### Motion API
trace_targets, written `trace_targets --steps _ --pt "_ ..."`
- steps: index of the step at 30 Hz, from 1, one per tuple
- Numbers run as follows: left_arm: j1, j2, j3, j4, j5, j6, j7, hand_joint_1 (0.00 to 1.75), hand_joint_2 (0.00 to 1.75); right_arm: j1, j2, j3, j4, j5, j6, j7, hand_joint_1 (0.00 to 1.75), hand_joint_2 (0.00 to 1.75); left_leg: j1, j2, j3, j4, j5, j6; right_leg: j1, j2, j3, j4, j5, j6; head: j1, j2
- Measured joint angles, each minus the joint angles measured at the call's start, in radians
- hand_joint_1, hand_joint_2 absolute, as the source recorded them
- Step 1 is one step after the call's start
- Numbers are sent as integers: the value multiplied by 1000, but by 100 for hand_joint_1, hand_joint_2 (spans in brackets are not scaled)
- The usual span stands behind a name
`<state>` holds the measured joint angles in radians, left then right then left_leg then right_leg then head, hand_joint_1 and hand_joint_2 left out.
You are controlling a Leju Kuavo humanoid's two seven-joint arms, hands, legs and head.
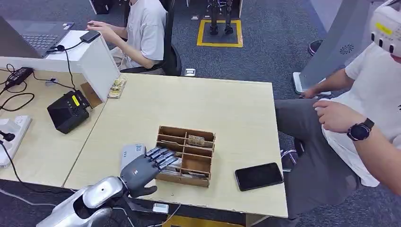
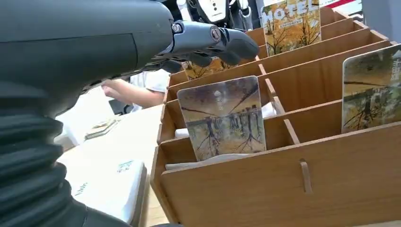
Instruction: Pass the card to the sensor for recognition and then transmit it.
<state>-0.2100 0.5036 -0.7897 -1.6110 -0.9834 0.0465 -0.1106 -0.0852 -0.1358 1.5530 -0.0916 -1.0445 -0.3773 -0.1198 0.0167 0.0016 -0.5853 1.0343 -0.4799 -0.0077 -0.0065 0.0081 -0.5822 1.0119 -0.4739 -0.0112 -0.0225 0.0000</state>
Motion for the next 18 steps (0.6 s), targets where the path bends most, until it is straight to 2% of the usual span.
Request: trace_targets --steps 18 --pt "0 -21 37 10 8 6 15 0 175 0 0 0 0 12 -1 -1 0 175 0 0 0 0 0 0 0 0 0 0 0 0 0 0"
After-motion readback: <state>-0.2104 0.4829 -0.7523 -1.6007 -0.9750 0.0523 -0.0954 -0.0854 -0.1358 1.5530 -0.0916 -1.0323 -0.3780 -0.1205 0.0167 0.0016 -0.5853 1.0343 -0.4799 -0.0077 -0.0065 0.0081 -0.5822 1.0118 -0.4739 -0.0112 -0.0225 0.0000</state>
